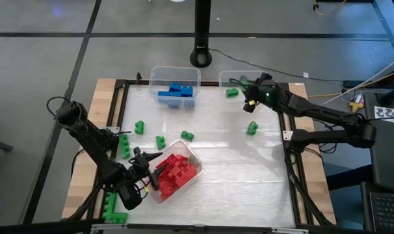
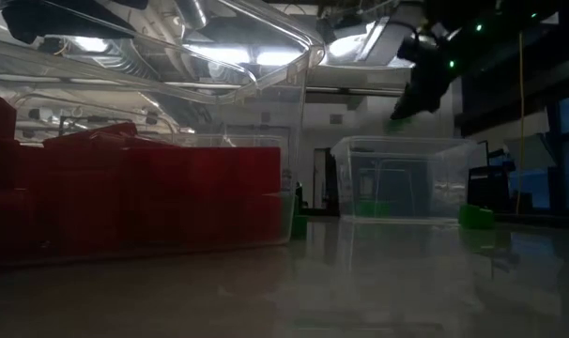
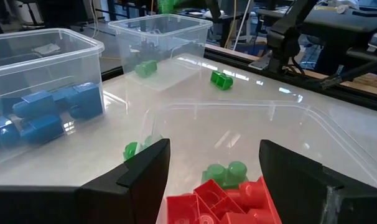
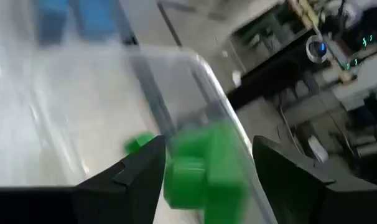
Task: Sort blocks
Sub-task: Put the green game piece into the top right transparent bin
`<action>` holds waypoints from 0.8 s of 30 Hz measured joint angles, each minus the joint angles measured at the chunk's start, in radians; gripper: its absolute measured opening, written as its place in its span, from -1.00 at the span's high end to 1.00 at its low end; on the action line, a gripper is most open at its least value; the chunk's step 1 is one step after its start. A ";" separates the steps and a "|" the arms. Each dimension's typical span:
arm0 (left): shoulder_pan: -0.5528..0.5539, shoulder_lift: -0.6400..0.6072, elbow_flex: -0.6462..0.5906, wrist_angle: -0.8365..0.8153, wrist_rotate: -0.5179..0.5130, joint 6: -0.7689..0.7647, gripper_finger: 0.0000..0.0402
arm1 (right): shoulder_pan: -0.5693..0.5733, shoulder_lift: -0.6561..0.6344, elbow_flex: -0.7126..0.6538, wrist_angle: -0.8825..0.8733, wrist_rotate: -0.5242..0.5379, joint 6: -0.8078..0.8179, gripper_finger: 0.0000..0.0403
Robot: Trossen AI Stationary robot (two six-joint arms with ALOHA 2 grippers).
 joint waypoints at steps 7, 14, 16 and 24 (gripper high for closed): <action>0.000 0.000 0.000 0.003 0.000 -0.003 -0.17 | -0.034 0.042 0.000 -0.041 -0.004 -0.001 -0.22; 0.000 0.000 0.000 0.009 0.000 -0.003 -0.17 | -0.029 0.021 0.090 -0.265 -0.019 0.022 -0.22; 0.000 0.000 0.000 0.015 0.001 -0.003 -0.17 | -0.003 0.003 0.136 -0.389 -0.036 0.049 -0.22; 0.000 0.000 0.000 0.022 0.008 0.001 -0.17 | 0.226 -0.090 0.176 -0.709 -0.025 0.250 -0.23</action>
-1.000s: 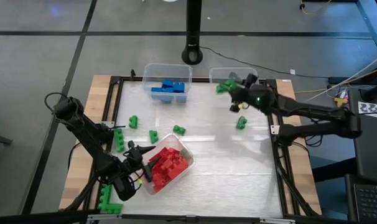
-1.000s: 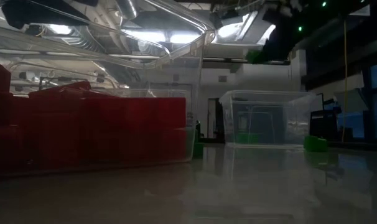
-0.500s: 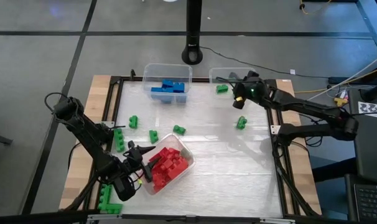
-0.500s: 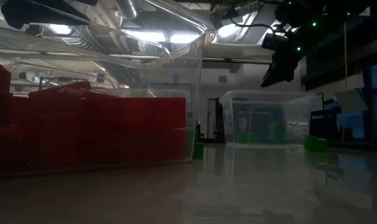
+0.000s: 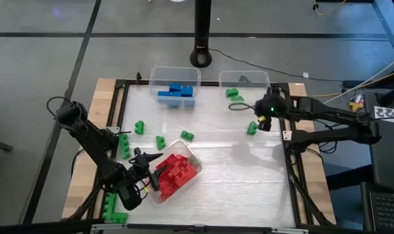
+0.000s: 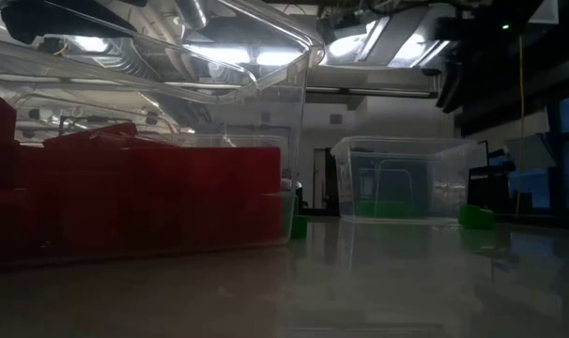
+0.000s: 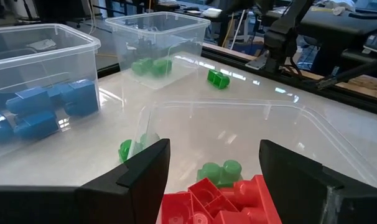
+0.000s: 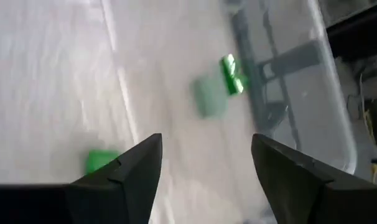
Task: Sort blocks
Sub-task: Put the green game piece into the top right transparent bin
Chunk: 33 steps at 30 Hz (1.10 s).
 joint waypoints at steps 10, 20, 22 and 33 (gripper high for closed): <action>0.000 0.000 0.000 0.001 0.000 0.002 -0.17 | 0.126 0.040 -0.174 -0.061 -0.086 0.125 -0.71; 0.000 0.000 0.000 0.001 0.000 0.008 -0.17 | 0.160 0.127 -0.287 0.062 -0.067 0.025 -0.76; 0.000 0.000 0.000 0.001 0.000 0.007 -0.17 | 0.160 0.157 -0.288 0.077 -0.061 0.019 -0.73; 0.000 0.000 0.000 0.002 0.000 0.004 -0.17 | 0.159 0.416 -0.288 0.160 0.012 -0.016 -0.59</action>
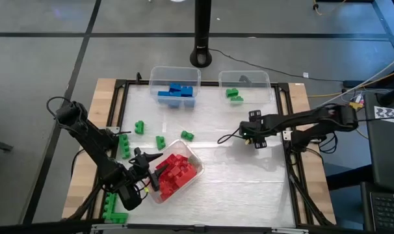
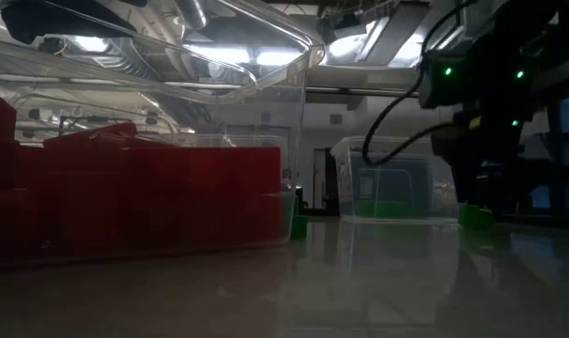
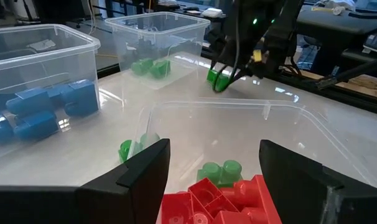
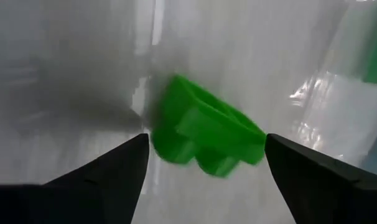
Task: Sort blocks
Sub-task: Put the green game piece into the top right transparent bin
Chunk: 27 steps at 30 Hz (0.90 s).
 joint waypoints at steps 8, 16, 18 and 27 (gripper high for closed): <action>0.000 0.000 0.001 0.001 0.000 0.002 -0.17 | 0.001 0.101 0.011 0.080 -0.031 -0.147 -0.58; 0.000 0.000 0.001 -0.002 0.000 0.007 -0.17 | 0.000 0.104 0.046 0.130 -0.125 -0.211 -0.58; 0.000 0.000 0.001 -0.001 0.000 0.011 -0.17 | -0.001 0.103 0.046 0.146 -0.155 -0.220 -0.58; 0.000 0.000 0.001 0.001 0.000 0.012 -0.17 | -0.001 0.103 0.050 0.135 -0.190 -0.073 -0.58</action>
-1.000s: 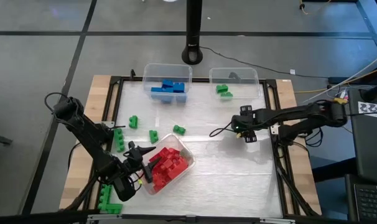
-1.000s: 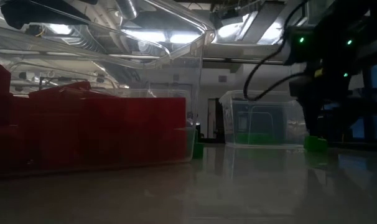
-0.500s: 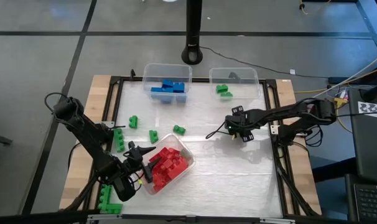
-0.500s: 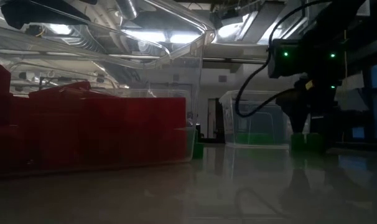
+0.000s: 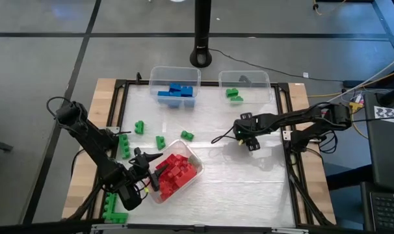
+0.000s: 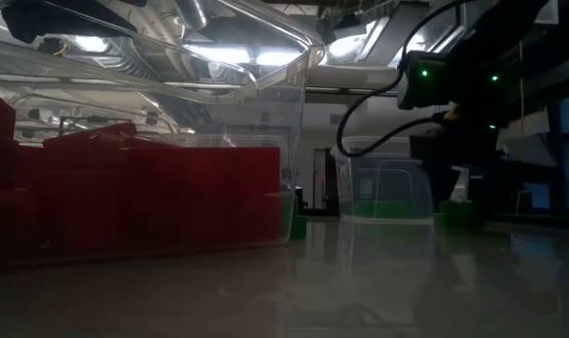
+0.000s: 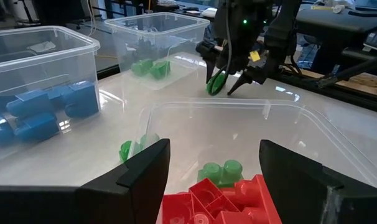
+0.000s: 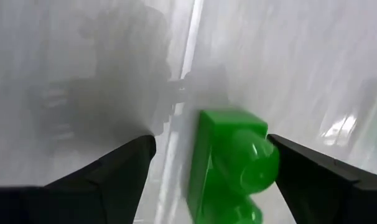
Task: Sort blocks
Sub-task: Put the green game piece into the top right transparent bin
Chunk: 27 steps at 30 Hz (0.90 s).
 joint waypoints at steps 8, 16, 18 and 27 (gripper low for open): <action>0.000 0.000 0.000 0.001 0.000 -0.003 -0.17 | -0.044 0.000 -0.001 -0.022 -0.062 0.044 -0.46; 0.000 0.000 0.000 0.002 0.003 -0.013 -0.17 | -0.083 -0.001 -0.003 -0.024 -0.151 0.037 0.24; 0.000 0.000 0.000 0.002 0.003 -0.017 -0.17 | -0.083 -0.001 -0.002 -0.025 -0.160 0.025 0.35; 0.000 0.000 0.000 0.002 0.003 -0.017 -0.17 | -0.082 -0.045 0.052 -0.094 -0.177 0.015 0.35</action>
